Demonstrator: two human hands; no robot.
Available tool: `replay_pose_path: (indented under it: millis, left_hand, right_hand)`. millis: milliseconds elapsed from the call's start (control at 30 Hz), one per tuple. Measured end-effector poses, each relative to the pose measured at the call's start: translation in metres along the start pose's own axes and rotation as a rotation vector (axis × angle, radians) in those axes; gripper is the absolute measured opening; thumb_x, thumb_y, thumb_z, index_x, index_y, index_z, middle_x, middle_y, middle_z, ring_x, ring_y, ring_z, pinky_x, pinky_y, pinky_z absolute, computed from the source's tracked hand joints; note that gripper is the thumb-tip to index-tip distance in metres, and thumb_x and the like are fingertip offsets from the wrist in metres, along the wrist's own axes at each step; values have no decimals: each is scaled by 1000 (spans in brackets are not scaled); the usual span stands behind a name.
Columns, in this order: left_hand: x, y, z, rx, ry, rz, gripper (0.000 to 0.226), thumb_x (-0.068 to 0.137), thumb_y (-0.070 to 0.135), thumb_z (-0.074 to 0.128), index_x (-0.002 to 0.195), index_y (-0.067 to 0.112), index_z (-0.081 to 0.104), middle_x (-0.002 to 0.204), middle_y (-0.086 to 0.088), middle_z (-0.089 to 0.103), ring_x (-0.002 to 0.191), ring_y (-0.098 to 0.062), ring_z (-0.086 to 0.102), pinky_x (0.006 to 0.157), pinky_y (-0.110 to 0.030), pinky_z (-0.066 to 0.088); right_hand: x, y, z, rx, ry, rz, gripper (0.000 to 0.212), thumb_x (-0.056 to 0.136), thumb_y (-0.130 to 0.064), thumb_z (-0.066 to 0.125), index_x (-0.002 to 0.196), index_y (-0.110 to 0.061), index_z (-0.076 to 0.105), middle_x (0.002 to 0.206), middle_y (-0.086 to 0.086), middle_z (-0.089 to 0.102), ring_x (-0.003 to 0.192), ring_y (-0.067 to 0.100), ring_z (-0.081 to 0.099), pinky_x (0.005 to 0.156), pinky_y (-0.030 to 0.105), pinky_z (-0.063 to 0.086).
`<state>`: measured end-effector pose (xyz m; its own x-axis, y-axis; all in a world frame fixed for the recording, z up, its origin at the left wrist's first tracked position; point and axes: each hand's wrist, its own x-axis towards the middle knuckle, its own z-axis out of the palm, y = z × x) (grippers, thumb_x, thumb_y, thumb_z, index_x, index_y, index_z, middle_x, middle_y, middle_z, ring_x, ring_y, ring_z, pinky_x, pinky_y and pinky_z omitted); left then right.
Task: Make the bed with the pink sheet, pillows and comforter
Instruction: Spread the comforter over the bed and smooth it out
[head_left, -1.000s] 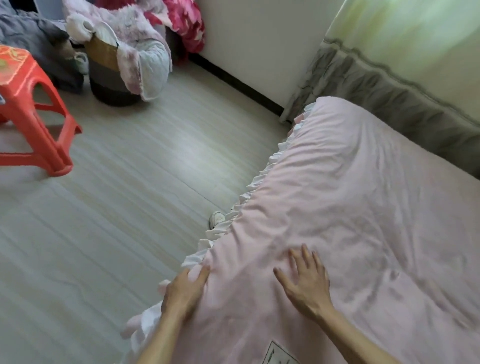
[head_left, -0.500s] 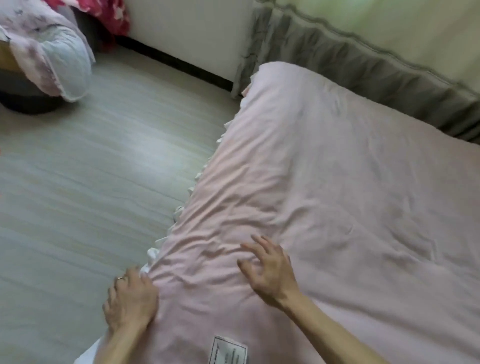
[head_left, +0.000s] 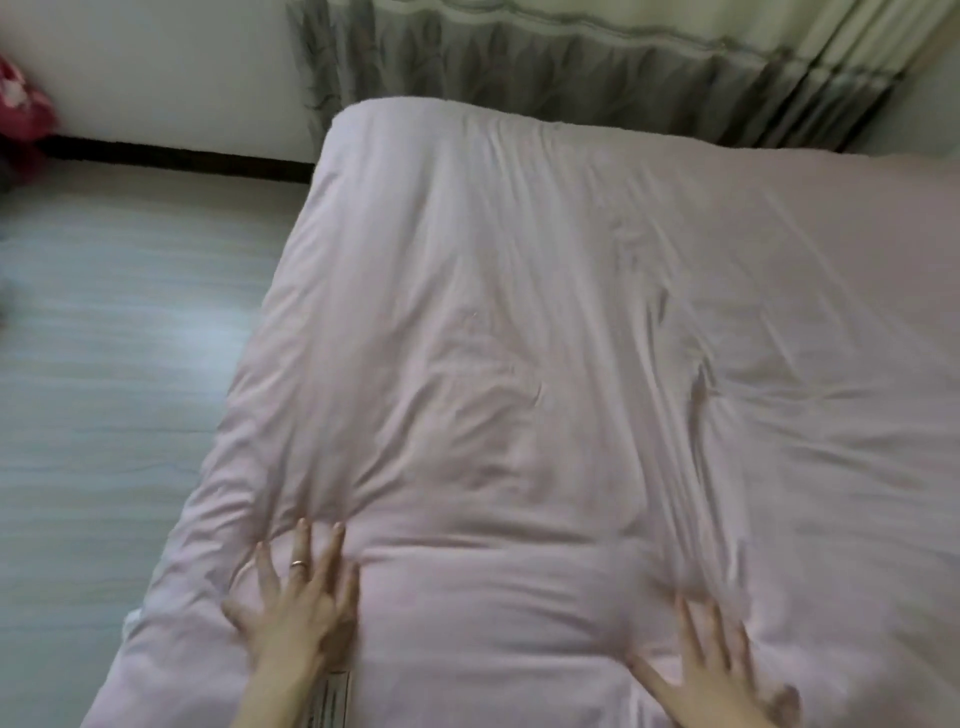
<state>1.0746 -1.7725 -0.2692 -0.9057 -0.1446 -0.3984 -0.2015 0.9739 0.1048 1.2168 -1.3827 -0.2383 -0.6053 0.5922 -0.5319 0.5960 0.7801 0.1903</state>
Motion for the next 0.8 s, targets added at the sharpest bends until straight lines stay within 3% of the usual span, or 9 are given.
replay_pose_path:
  millis: [100,167,267,367,500,567,667,733,800]
  left_hand:
    - [-18,51,-13,-6,82,-36,62,91,53,20,148,35,35,161,-5,19,145,-36,19,106,-67,19]
    - [-34,95,-3,-21,140,168,63,86,51,29,140,26,51,152,-13,38,139,-37,33,104,-69,19]
    - [-63,164,25,38,118,481,57,93,56,26,146,39,38,158,-1,28,145,-28,25,106,-64,14]
    - [-81,205,72,98,61,537,57,95,61,18,148,45,29,161,7,17,148,-21,13,105,-67,11]
    - [-94,192,110,174,79,365,66,85,64,32,149,48,21,160,15,19,148,-19,12,104,-72,9]
    - [-99,196,100,242,22,289,62,87,60,29,147,45,29,157,11,29,147,-24,19,101,-74,14]
    - [-107,246,75,265,-109,84,54,96,49,17,148,35,24,158,1,24,142,-36,19,102,-60,33]
    - [-118,287,59,208,-75,-20,46,94,32,25,138,24,31,147,-6,37,130,-37,33,98,-48,42]
    - [-126,331,49,167,-5,61,43,89,21,35,131,12,40,134,-13,50,121,-35,46,96,-44,43]
  right_hand:
    - [7,4,-14,81,45,-70,133,40,-102,-10,155,-34,-11,165,-2,-13,151,23,-10,118,62,6]
    - [13,-7,-30,193,147,-225,121,55,-99,-3,157,-34,8,165,-2,-8,151,21,-13,118,61,2]
    - [24,-40,-45,273,340,-514,88,80,-83,26,155,-39,13,165,-6,-10,150,18,-20,115,56,-11]
    - [56,-29,-39,238,484,-609,78,86,-75,34,154,-44,14,165,-6,-9,151,19,-15,115,57,-11]
    - [98,114,13,96,232,-253,91,76,-90,22,148,-48,-13,158,-13,-27,150,21,-20,108,72,-8]
    - [101,204,64,71,280,-67,101,69,-92,34,153,-38,20,165,-1,5,149,35,14,104,79,7]
    - [99,275,90,300,245,124,76,81,-70,53,130,-13,61,141,21,51,112,44,54,89,60,49]
    - [77,304,46,367,58,180,53,95,-62,39,130,-23,47,124,19,60,92,36,62,73,47,54]
    - [86,319,11,134,104,65,70,89,-76,29,145,-36,32,149,13,41,111,32,60,86,45,51]
